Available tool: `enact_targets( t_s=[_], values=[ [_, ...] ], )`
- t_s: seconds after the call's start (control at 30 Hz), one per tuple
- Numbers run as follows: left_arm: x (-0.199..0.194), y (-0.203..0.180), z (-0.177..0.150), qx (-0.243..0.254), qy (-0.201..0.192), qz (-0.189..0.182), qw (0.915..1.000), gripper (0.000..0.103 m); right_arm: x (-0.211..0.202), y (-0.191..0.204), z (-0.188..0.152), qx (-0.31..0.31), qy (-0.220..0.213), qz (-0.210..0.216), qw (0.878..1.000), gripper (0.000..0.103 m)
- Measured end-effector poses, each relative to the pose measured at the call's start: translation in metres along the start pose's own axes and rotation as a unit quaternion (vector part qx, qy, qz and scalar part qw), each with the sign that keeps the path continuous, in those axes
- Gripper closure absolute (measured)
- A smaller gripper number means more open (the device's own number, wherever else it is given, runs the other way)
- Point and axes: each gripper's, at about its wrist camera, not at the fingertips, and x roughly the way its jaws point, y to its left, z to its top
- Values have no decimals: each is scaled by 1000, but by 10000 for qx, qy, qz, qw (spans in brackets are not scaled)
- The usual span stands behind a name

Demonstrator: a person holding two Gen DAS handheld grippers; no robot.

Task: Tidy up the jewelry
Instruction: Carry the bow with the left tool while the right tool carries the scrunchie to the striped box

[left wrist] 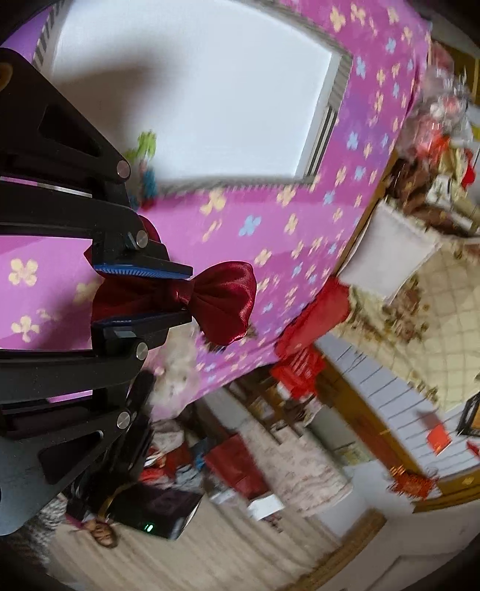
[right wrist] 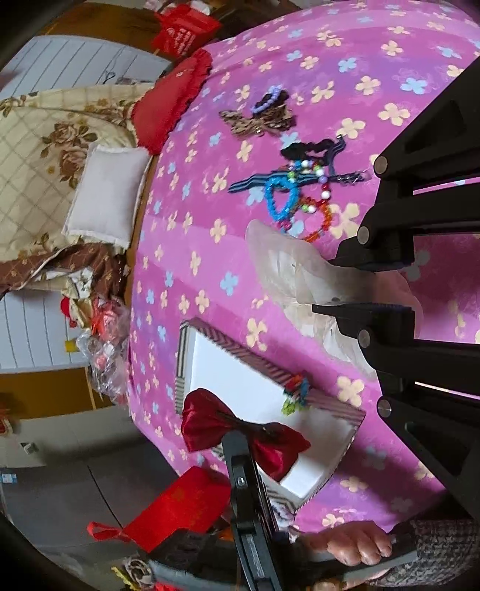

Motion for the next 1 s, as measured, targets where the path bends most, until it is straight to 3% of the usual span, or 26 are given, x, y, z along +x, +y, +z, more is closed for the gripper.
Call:
enact_targets(
  t_s=[0.13, 0.23, 0.37, 0.53, 0.7, 0.87, 0.9, 1.0],
  values=[
    [-15, 22, 11, -189, -335, 605, 9974, 87, 8, 23, 18, -239, -25, 121, 9996, 91],
    [-25, 37, 20, -126, -682, 1587, 9849, 87, 25, 45, 35, -390, -18, 216, 9990, 91],
    [-20, 65, 30, -303, -890, 2524, 9631, 87, 66, 78, 72, -482, 142, 493, 9975, 91],
    [-13, 119, 37, -959, -940, 2650, 9549, 88, 127, 108, 118, -440, 398, 681, 9959, 91],
    [-6, 142, 45, -1114, -927, 2683, 9524, 87, 184, 119, 147, -325, 642, 695, 9950, 91],
    [6, 152, 52, -1172, -800, 2757, 9507, 87, 221, 121, 153, -257, 796, 525, 9951, 91],
    [9, 151, 51, -1128, -744, 2773, 9512, 85, 224, 120, 153, -250, 803, 471, 9953, 90],
    [9, 145, 52, -1046, -672, 2655, 9561, 60, 227, 118, 154, -359, 767, 418, 9955, 80]
  ],
)
